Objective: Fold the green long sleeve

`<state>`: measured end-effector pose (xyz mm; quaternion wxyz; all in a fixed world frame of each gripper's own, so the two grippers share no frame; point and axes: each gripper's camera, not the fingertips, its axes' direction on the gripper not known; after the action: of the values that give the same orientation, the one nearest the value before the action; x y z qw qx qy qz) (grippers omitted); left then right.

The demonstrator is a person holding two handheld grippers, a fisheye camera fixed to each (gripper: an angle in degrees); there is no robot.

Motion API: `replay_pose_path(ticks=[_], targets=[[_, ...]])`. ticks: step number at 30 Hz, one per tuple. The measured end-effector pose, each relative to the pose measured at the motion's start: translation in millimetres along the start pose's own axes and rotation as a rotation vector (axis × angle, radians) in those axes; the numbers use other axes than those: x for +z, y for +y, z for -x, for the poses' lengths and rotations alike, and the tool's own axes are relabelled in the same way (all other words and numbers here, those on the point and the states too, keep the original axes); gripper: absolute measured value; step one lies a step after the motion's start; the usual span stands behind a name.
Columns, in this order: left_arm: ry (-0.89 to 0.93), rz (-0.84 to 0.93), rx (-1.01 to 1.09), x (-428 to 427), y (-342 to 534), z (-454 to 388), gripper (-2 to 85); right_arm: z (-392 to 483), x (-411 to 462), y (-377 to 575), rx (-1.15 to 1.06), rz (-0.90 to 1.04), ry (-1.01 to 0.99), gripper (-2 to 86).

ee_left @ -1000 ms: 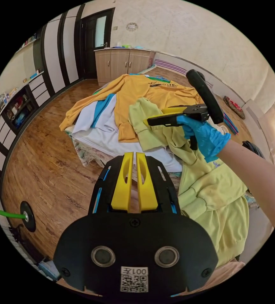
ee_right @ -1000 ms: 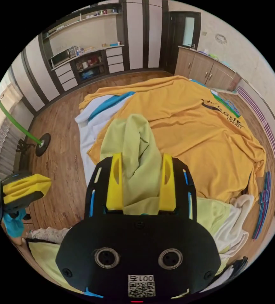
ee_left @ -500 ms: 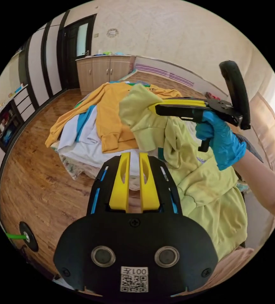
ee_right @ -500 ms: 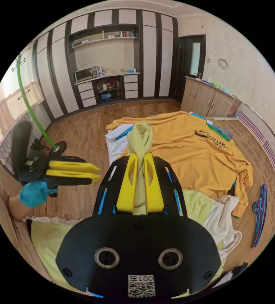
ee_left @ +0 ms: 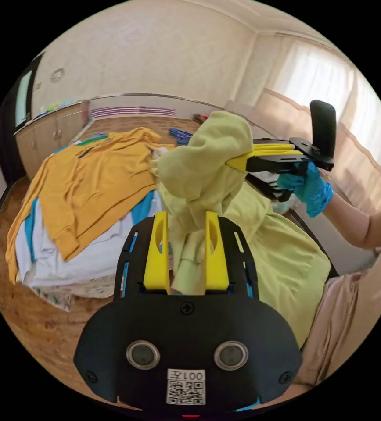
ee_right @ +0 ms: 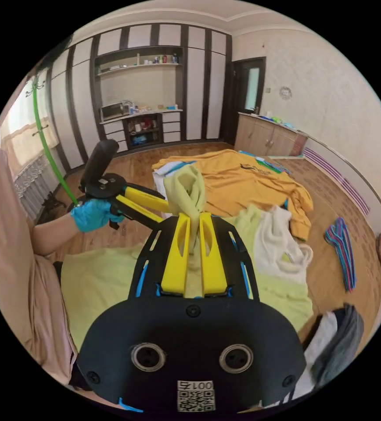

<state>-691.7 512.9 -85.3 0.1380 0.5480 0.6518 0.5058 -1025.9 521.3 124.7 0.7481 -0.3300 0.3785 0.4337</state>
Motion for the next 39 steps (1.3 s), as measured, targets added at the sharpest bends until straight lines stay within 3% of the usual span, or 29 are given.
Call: replay_pose_path(ticks=[4, 12, 19, 25, 31, 39], targets=[[0.109, 0.024, 0.147, 27, -27, -44, -0.5, 3, -21, 59, 0.117, 0.105, 0.121, 2.5], [0.177, 0.148, 0.335, 56, -58, -112, -1.3, 1, -39, 121, 0.213, 0.340, 0.167, 3.1], [0.224, 0.168, 0.403, 53, -74, -149, -1.4, -8, -79, 145, 0.291, 0.201, 0.184, 7.9], [0.265, 0.131, 0.477, 37, -94, -176, -1.3, 4, -93, 150, 0.163, 0.258, 0.117, 14.9], [0.119, 0.202, 0.420, 52, -104, -167, 1.2, 5, -68, 159, 0.230, 0.301, 0.094, 12.1], [0.104, 0.424, 0.465, 99, -103, -156, 8.8, 6, -66, 167, 0.164, 0.445, 0.053, 2.6]])
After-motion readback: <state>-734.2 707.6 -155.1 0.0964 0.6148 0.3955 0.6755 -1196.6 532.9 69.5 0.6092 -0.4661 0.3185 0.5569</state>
